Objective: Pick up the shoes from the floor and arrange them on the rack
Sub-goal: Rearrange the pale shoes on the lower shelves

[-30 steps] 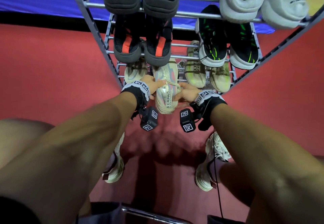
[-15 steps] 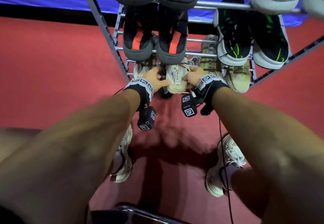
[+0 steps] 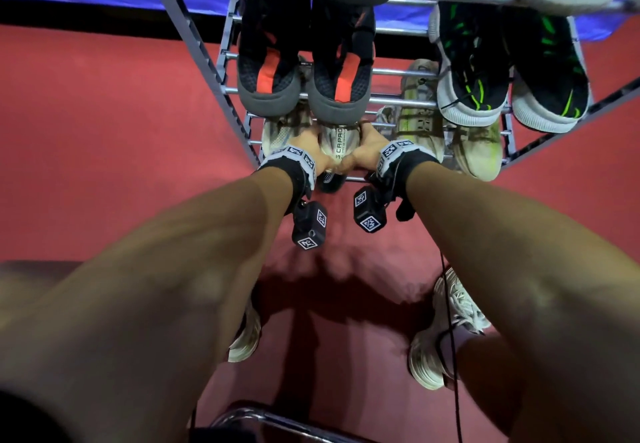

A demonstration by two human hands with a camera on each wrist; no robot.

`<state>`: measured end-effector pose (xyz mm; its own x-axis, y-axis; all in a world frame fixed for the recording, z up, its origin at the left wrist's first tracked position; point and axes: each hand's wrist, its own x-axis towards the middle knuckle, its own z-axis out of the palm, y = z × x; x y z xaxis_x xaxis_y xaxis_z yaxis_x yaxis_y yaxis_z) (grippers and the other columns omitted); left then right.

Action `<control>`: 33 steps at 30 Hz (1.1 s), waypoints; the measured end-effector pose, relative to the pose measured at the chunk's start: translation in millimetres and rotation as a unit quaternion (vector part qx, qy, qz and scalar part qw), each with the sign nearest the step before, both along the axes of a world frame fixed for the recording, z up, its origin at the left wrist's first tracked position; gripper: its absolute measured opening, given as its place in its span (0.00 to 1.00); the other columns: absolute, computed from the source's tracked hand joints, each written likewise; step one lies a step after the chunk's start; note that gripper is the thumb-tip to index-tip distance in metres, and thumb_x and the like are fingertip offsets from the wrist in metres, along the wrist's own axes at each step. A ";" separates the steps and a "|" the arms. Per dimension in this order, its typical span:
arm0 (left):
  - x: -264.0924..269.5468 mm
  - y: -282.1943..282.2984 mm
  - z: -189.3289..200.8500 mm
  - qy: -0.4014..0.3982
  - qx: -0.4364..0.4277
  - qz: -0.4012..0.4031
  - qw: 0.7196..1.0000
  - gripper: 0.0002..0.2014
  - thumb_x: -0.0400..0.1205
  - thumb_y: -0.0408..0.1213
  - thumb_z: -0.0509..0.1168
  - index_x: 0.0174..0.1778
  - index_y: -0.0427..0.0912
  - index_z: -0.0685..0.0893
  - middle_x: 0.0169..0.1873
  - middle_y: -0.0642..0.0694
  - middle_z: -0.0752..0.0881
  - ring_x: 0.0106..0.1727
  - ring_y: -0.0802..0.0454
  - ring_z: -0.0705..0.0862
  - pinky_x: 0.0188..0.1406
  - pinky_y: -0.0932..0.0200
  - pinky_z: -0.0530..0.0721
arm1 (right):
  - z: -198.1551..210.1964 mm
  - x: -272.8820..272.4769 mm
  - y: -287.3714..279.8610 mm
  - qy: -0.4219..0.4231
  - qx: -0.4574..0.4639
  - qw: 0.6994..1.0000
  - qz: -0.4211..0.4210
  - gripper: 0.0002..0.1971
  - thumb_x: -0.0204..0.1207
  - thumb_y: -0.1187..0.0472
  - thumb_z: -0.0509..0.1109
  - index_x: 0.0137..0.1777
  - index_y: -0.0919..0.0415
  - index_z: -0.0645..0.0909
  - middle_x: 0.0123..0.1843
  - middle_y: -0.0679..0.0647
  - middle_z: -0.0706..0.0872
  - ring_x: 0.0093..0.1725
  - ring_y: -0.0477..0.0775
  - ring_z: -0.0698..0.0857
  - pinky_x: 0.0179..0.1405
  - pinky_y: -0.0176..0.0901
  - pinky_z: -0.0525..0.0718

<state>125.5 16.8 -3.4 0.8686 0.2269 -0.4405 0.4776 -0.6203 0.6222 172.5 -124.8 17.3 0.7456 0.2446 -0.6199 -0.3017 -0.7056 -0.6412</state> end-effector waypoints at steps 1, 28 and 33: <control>1.2 -1.6 -0.3 0.003 0.002 0.010 1.000 0.37 0.57 0.46 0.75 0.66 0.48 0.79 0.52 0.47 0.88 0.53 0.44 0.87 0.59 0.48 0.85 | -4.4 -0.3 -0.4 -0.011 -0.002 1.000 0.013 0.62 0.49 0.61 0.88 0.83 0.55 0.56 0.72 0.55 0.78 0.66 0.58 0.81 0.60 0.52 0.84; -6.5 -6.3 18.7 -0.075 0.128 -0.018 0.989 0.14 0.77 0.37 0.67 0.59 0.42 0.84 0.57 0.40 0.85 0.59 0.40 0.84 0.62 0.49 0.82 | 10.6 -1.9 12.9 -0.273 -0.230 0.921 0.153 0.30 0.72 0.49 0.73 0.70 0.66 0.73 0.75 0.61 0.71 0.77 0.65 0.65 0.76 0.56 0.68; -24.6 23.1 19.1 -0.045 0.256 -0.031 0.965 0.23 0.76 0.32 0.65 0.69 0.44 0.77 0.66 0.37 0.77 0.71 0.37 0.71 0.69 0.44 0.74 | 11.9 -10.7 26.9 -0.318 -0.182 0.920 0.142 0.15 0.75 0.56 0.67 0.50 0.69 0.83 0.53 0.66 0.85 0.54 0.66 0.82 0.52 0.51 0.81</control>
<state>100.9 39.9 15.7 0.9166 0.3420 -0.2071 0.3889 -0.8829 0.2633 161.8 -97.9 29.1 0.9239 0.3477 -0.1595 0.2819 -0.9007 -0.3307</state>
